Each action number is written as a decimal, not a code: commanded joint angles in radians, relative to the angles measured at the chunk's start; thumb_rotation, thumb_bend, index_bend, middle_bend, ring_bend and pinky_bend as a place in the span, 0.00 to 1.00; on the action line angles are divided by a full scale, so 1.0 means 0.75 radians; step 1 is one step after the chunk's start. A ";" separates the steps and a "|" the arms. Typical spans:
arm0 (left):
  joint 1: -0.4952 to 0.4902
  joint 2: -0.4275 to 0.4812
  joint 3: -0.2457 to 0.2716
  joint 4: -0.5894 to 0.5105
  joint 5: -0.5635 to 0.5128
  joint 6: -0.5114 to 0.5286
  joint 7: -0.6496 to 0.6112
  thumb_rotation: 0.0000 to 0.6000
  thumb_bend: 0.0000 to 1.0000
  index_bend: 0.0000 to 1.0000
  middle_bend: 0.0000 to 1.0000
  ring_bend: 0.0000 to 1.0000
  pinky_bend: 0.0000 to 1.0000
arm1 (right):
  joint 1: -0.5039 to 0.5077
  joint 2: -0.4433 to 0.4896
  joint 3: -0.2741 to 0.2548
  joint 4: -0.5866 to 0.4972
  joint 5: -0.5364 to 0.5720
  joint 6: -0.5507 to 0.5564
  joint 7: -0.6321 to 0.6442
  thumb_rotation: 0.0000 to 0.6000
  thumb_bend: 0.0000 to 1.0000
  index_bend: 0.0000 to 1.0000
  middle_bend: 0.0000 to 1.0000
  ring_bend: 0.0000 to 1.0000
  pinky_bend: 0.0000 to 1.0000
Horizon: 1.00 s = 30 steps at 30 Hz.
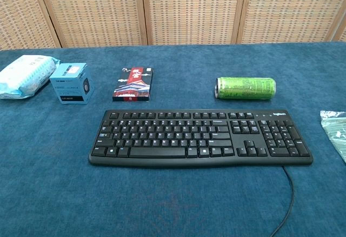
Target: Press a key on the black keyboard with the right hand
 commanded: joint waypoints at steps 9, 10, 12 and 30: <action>-0.006 0.001 -0.003 0.001 -0.009 -0.013 -0.004 1.00 0.00 0.00 0.00 0.00 0.00 | 0.055 0.019 0.023 -0.042 -0.011 -0.089 -0.042 1.00 0.30 0.03 0.25 0.19 0.23; -0.008 0.002 -0.005 -0.001 -0.016 -0.018 -0.004 1.00 0.00 0.00 0.00 0.00 0.00 | 0.079 0.025 0.033 -0.051 -0.016 -0.114 -0.068 1.00 0.37 0.06 0.36 0.33 0.40; -0.015 0.001 -0.012 -0.004 -0.028 -0.026 0.000 1.00 0.00 0.00 0.00 0.00 0.00 | 0.139 0.038 0.058 -0.076 -0.026 -0.180 -0.119 1.00 0.49 0.09 0.54 0.60 0.71; -0.068 0.002 -0.063 -0.010 -0.188 -0.119 0.021 1.00 0.00 0.00 0.00 0.00 0.00 | 0.954 -0.045 0.182 -0.255 0.427 -1.310 -0.416 1.00 1.00 0.14 0.83 1.00 1.00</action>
